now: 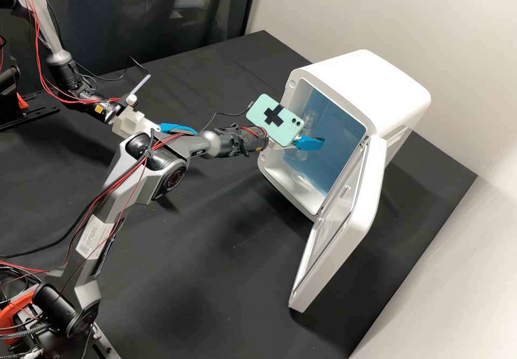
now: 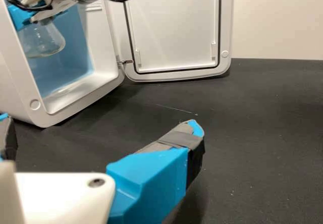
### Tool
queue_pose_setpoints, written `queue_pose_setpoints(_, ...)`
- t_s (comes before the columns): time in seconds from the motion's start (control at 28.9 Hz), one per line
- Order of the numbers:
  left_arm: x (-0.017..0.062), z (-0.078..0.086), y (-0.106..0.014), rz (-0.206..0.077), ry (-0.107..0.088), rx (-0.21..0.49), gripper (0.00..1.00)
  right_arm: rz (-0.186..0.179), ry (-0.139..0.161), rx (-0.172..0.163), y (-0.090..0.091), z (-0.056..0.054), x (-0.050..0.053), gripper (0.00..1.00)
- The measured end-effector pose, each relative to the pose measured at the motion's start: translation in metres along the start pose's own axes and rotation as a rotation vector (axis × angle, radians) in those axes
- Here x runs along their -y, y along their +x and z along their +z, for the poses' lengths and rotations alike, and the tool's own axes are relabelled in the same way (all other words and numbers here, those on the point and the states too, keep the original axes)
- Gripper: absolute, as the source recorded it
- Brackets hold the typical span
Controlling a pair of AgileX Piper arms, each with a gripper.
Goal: Place the flask in the incubator
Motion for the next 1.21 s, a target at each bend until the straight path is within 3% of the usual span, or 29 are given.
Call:
queue_pose_setpoints(0.17,0.0,0.0,0.0,0.0,-0.001,-0.001,1.0,-0.024,-0.012,0.021,0.007,0.004,0.008,0.0)
queue_pose_setpoints(0.41,0.0004,0.002,0.0,-0.001,0.0,0.006,1.0,-0.074,-0.027,0.067,0.017,0.021,0.017,0.0)
queue_pose_setpoints(0.66,0.0013,0.007,0.0,-0.004,0.004,0.022,1.0,-0.07,-0.016,0.09,0.021,0.032,0.012,0.0)
queue_pose_setpoints(0.93,0.0012,0.007,0.0,-0.004,0.003,0.021,1.0,-0.084,-0.031,0.141,0.029,0.049,0.018,0.0)
queue_pose_setpoints(1.07,0.0012,0.007,0.0,-0.004,0.003,0.021,1.0,-0.105,-0.03,0.149,0.032,0.054,0.02,0.0)
queue_pose_setpoints(1.21,0.0012,0.007,0.0,-0.004,0.003,0.021,1.0,-0.098,-0.017,0.14,0.036,0.052,0.014,0.0)
